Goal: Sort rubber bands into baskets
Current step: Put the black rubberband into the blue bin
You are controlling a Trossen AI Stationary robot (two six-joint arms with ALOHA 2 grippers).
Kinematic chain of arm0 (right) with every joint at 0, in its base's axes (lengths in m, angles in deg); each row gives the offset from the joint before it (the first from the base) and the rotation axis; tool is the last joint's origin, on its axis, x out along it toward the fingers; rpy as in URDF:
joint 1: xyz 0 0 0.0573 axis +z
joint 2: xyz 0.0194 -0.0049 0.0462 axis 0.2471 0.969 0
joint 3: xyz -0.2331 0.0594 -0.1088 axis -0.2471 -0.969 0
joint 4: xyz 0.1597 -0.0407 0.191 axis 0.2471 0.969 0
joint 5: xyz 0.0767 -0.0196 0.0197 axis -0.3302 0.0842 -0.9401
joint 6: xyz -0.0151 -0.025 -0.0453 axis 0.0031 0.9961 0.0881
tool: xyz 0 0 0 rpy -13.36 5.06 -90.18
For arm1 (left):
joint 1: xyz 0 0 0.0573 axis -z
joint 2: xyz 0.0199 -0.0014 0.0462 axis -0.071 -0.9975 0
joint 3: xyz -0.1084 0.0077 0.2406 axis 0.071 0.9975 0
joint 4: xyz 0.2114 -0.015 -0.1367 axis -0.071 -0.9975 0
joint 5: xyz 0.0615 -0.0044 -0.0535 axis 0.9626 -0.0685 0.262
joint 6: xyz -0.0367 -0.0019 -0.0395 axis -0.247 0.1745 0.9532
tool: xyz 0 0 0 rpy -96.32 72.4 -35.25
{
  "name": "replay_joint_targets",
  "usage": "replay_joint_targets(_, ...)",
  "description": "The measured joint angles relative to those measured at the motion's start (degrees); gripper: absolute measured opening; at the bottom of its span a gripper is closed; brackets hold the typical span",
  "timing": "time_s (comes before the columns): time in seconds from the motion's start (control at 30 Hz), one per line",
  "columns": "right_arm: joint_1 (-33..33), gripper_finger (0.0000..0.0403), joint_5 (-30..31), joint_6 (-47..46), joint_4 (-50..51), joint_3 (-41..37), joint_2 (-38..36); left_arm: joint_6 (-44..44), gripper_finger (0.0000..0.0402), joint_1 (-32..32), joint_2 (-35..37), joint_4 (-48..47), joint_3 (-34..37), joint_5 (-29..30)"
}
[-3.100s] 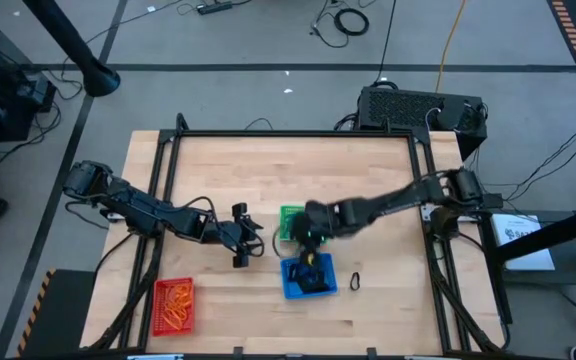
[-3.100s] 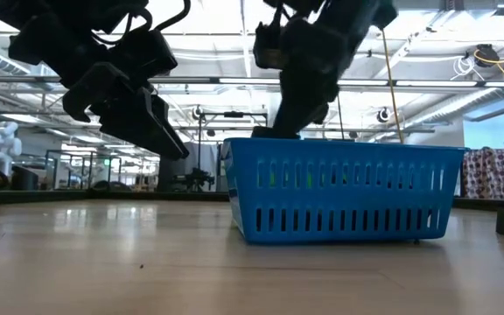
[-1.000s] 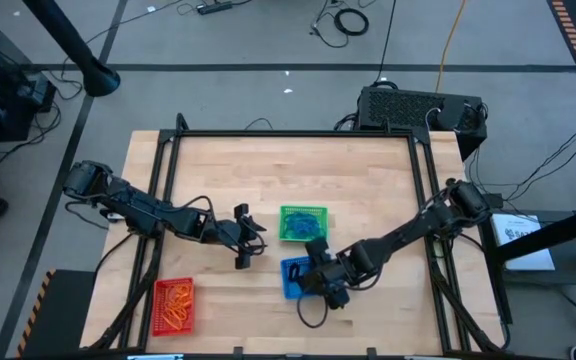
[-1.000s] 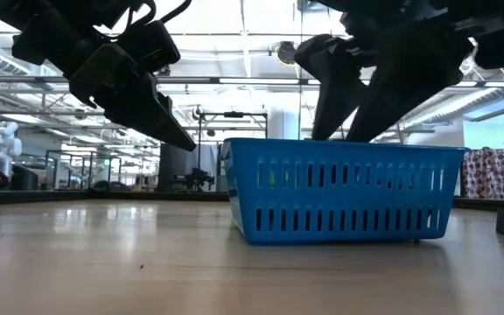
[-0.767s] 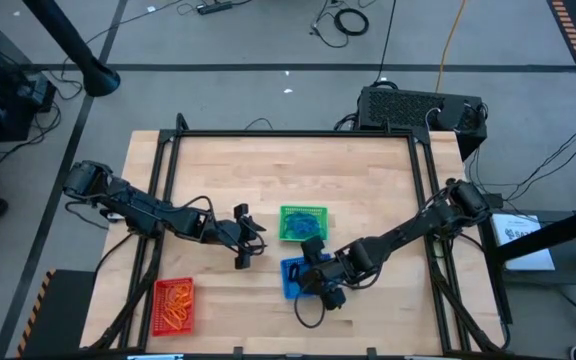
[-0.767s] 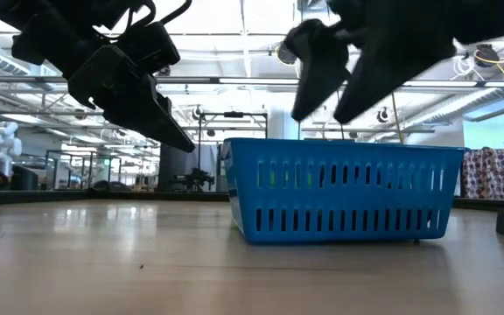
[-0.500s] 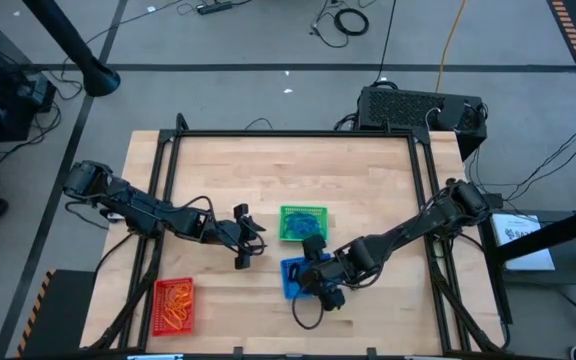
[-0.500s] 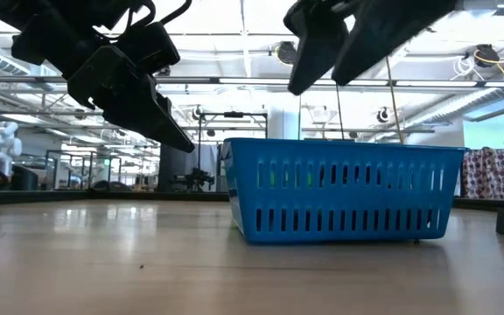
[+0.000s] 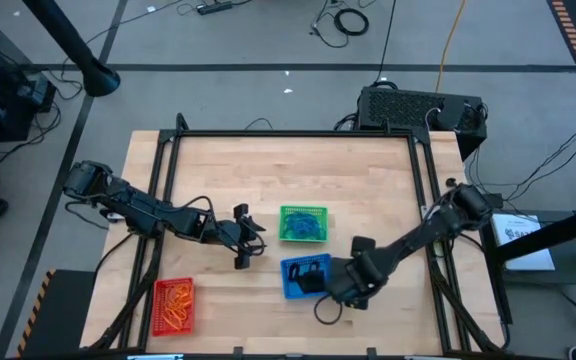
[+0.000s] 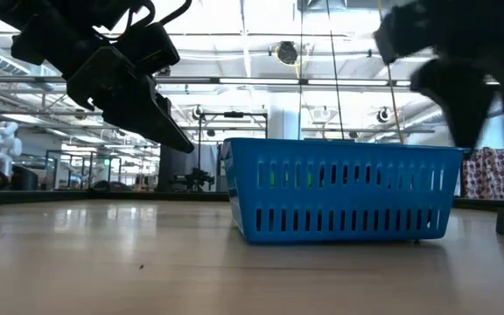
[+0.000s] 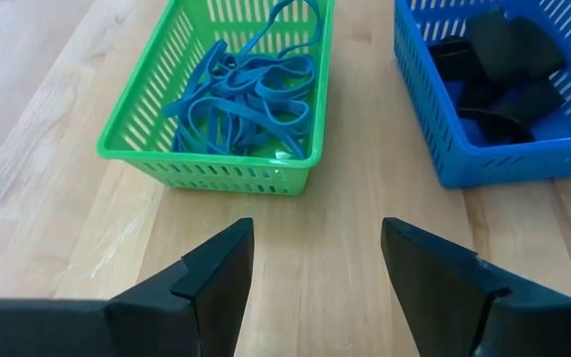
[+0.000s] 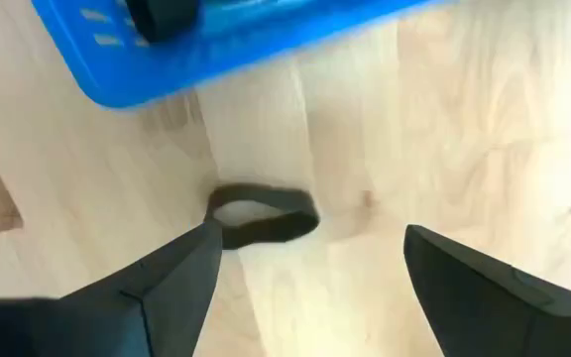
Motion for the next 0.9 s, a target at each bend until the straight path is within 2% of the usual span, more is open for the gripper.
replay_joint_targets(0.23, 2.67, 0.0309, 1.25, -5.09, -2.93, -3.91, -0.09, -1.25, 0.0230, 0.00, 0.00, 0.06, 0.00, 0.02)
replay_joint_targets(0.5, 2.63, 0.0308, 1.55, -5.12, -9.73, -10.92, -0.04, -1.09, 0.0230, 0.44, 0.00, 0.17, 0.00, 0.02)
replay_joint_targets(0.63, 1.49, 0.0288, -0.85, -3.27, -15.13, -13.62, -0.08, -1.05, 0.0230, 0.44, 0.00, 0.20, 0.00, 0.02)
replay_joint_targets(0.7, 0.73, 0.0260, -2.77, -2.36, -15.42, -13.80, -0.13, -1.05, 0.0230, 0.44, 0.00, 0.20, 0.00, 0.02)
replay_joint_targets(0.77, 0.13, 0.0214, -3.57, -0.73, -14.48, -13.44, -0.11, -1.05, 0.0230, 0.44, 0.00, 0.22, 0.00, 0.02)
replay_joint_targets(0.9, -0.75, 0.0069, -4.32, 5.79, -10.00, -10.84, -0.19, -1.03, 0.0230, 0.44, 0.00, 0.22, 0.00, 0.01)
